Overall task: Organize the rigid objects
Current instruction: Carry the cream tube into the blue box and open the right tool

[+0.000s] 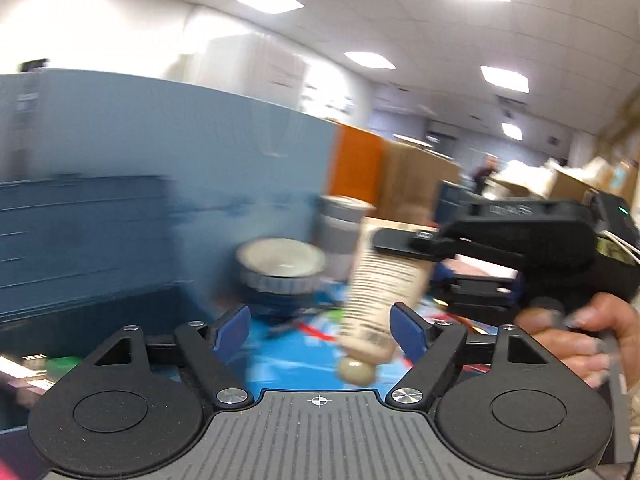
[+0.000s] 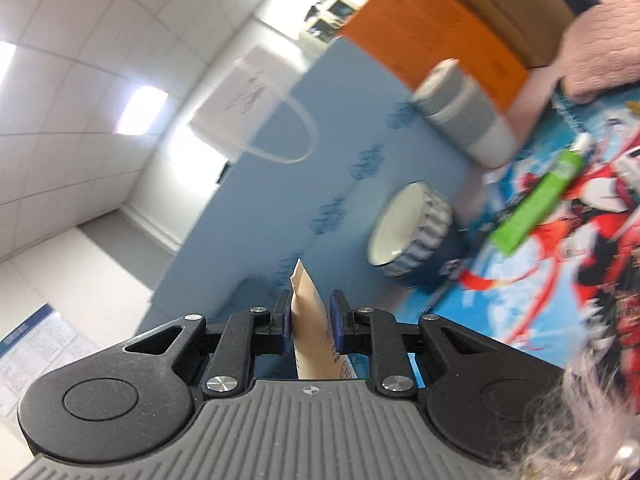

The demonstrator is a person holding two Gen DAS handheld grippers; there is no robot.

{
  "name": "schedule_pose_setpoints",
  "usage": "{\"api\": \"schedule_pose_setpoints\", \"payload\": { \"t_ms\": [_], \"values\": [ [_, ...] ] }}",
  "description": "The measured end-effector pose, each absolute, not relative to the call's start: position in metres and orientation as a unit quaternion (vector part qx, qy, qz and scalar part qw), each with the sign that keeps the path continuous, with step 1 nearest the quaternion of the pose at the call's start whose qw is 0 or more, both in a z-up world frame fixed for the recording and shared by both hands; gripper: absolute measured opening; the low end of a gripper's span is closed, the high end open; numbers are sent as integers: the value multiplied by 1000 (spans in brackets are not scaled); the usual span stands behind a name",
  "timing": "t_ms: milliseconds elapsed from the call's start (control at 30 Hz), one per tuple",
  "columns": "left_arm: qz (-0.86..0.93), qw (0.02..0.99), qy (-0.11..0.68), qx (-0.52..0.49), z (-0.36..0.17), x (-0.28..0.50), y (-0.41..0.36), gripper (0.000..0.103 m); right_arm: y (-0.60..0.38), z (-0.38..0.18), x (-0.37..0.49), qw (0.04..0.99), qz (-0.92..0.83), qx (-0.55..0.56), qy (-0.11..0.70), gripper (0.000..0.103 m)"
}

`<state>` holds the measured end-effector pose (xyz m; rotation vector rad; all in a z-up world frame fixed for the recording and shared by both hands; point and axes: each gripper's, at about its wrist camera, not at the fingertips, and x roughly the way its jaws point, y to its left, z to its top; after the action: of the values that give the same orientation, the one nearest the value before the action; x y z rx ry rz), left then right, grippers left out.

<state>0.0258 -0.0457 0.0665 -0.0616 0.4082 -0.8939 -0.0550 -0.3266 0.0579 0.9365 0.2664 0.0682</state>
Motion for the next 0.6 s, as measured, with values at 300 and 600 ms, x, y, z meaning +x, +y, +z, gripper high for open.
{"api": "schedule_pose_setpoints", "payload": {
  "t_ms": [300, 600],
  "values": [
    [-274, 907, 228, -224, 66, 77, 67, 99, -254, 66, -3, 892, 62, 428, 134, 18],
    [-263, 909, 236, -221, 64, 86, 75, 100, -194, 57, 38, 892, 46, 427, 140, 18]
  ]
}}
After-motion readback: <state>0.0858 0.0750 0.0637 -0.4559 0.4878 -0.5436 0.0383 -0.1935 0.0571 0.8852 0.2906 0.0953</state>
